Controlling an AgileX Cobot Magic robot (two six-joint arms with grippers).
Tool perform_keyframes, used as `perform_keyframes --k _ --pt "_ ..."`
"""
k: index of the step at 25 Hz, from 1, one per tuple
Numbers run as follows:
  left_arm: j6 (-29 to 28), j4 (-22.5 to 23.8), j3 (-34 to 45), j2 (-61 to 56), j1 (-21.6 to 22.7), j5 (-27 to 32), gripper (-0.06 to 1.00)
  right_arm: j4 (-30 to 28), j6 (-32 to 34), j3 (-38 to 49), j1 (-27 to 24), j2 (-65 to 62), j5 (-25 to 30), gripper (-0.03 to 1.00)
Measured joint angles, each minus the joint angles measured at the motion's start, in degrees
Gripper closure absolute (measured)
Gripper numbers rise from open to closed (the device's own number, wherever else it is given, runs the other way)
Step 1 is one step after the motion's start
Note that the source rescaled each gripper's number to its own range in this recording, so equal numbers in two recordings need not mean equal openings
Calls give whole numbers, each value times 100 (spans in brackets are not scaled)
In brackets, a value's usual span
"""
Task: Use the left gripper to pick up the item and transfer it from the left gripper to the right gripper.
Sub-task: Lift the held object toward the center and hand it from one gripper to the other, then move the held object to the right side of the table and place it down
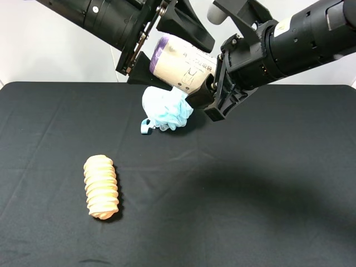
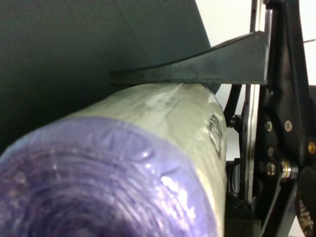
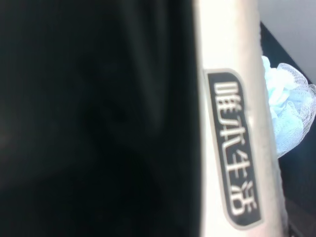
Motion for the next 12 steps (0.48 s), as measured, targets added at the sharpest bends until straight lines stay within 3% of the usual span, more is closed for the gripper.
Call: perform_keyframes --k 12 --pt "0 368 -19 -14 31 116 -5 0 0 0 0 10 -5 96"
